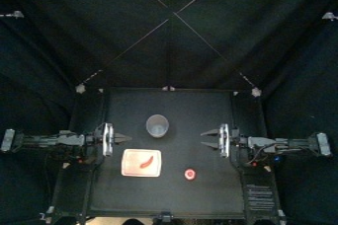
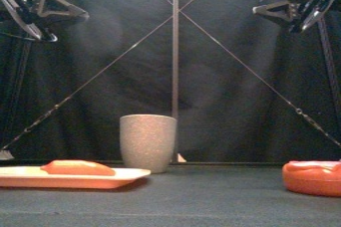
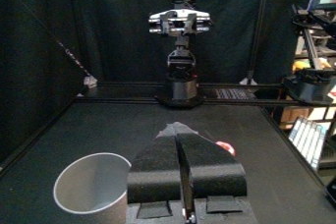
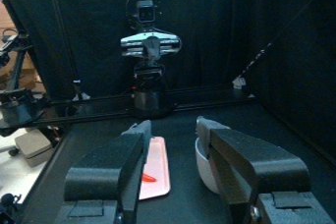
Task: Pick the red chile then place it on the pink plate
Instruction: Drop red chile on the pink plate and return to neutral
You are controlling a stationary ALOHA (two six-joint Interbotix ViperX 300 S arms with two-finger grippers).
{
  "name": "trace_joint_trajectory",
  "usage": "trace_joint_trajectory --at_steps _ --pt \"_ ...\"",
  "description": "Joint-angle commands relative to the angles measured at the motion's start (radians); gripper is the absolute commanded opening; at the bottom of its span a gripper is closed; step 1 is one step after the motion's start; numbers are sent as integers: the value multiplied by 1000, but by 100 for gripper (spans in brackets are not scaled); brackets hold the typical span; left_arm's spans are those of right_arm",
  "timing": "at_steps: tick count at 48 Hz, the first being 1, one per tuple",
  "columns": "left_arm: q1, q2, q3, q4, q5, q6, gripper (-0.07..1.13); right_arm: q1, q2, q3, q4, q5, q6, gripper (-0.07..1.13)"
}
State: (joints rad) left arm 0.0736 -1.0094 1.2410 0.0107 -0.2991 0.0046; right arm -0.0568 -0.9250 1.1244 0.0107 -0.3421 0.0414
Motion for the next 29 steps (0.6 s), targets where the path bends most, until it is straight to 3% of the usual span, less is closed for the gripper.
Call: trace_joint_trajectory --at_steps 1,29 --pt "5 3 -12 2 -9 0 -4 2 5 -11 0 -9 0 81" --pt "8 3 -12 2 -6 0 -4 -2 -2 0 0 -8 -2 81"
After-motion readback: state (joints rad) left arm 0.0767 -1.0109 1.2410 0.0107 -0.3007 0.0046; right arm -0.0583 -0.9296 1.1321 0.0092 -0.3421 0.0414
